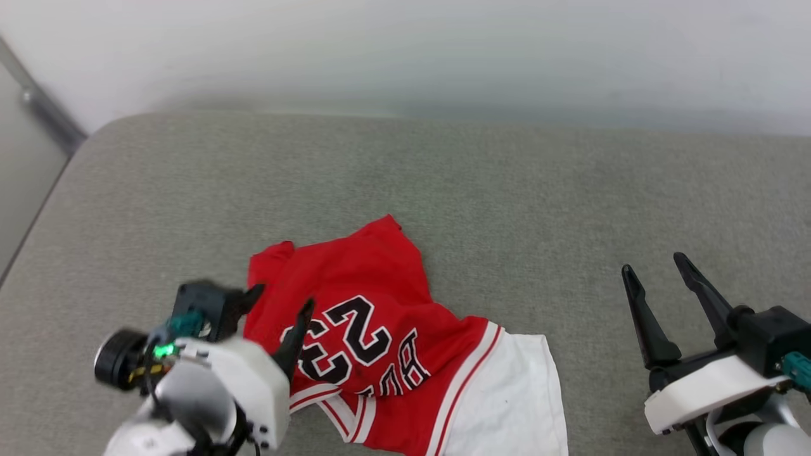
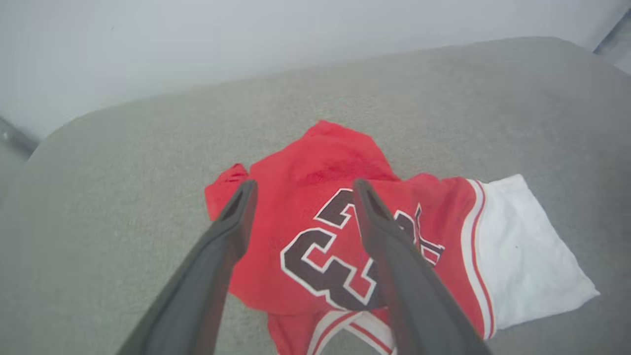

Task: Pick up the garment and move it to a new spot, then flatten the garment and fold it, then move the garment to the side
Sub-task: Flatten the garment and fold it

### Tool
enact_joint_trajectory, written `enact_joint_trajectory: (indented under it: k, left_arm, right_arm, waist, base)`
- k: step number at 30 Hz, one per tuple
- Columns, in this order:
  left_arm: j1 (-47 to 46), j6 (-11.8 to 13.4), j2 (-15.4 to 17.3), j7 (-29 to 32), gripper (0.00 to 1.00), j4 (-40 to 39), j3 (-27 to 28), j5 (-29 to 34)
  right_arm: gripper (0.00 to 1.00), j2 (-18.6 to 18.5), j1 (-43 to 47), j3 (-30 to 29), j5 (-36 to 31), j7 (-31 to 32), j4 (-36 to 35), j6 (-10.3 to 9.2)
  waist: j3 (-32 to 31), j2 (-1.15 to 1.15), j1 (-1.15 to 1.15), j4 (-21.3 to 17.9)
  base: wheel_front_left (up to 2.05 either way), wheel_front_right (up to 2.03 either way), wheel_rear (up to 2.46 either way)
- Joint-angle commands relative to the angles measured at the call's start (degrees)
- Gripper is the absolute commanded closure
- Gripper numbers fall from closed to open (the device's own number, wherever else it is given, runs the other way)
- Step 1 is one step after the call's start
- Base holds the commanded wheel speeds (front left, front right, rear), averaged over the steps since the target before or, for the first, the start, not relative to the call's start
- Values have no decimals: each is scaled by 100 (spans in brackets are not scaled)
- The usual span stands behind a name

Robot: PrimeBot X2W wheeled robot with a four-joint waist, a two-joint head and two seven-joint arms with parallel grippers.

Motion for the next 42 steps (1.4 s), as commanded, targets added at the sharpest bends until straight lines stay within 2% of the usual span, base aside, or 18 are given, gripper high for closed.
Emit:
enact_joint_trajectory:
  k: [1, 7, 15, 19, 27, 28, 29, 30, 35, 42]
  left_arm:
    - [-174, -45, 33, 156, 0, 11, -43, 5]
    - [-1291, -566, -229, 1017, 0, 634, -330, -534]
    - [-2758, -1273, -171, 2130, 0, 1962, -509, -1069]
    - [-3239, -1454, -45, 2630, 0, 2491, -647, -1249]
    - [-3476, -1567, 268, 3235, 0, 3036, -1056, -1389]
    - [-3425, -1575, 310, 3311, 25, 3100, -1123, -1409]
    - [-3391, -1581, 345, 3361, 86, 3153, -1174, -1467]
    - [-3364, -1583, 359, 3374, 100, 3184, -1227, -1516]
    - [-3458, -1600, 324, 2596, 100, 3155, -1191, -1522]
    - [-4179, -1602, 402, 1319, 100, 2720, -1368, -1337]
  right_arm:
    - [0, -6, -106, 23, 2, 2, -29, -2]
    - [0, 3, -283, -13, -40, -40, -61, -2]
    - [0, 103, -580, -4, -73, -212, -19, -2]
    - [0, 191, -691, 45, -98, -353, 102, -3]
    - [0, 306, -848, 141, -126, -574, 361, -2]
    - [0, 311, -862, 145, -124, -600, 394, -2]
    - [0, 317, -882, 147, -124, -627, 424, -2]
    - [0, 323, -899, 149, -129, -647, 450, -2]
    - [0, 327, -919, 156, -157, -715, 603, -2]
    - [0, 309, -923, 203, -151, -694, 648, -2]
  waist:
    - [159, 0, 1, -144]
    - [708, 0, 1, -541]
    - [1446, 0, 1, -1023]
    - [1659, 0, 1, -1212]
    - [1859, 0, 1, -1475]
    - [1875, 0, 1, -1501]
    - [1886, 0, 1, -1519]
    - [1889, 0, 1, -1532]
    - [1750, 0, 1, -1581]
    - [1413, 0, 1, -1684]
  base:
    - [0, 0, 0]
    - [0, 0, 0]
    - [0, 0, 0]
    - [0, 0, 0]
    - [0, 0, 0]
    - [0, 0, 0]
    - [0, 0, 0]
    - [0, 0, 0]
    - [0, 0, 0]
    - [0, 0, 0]
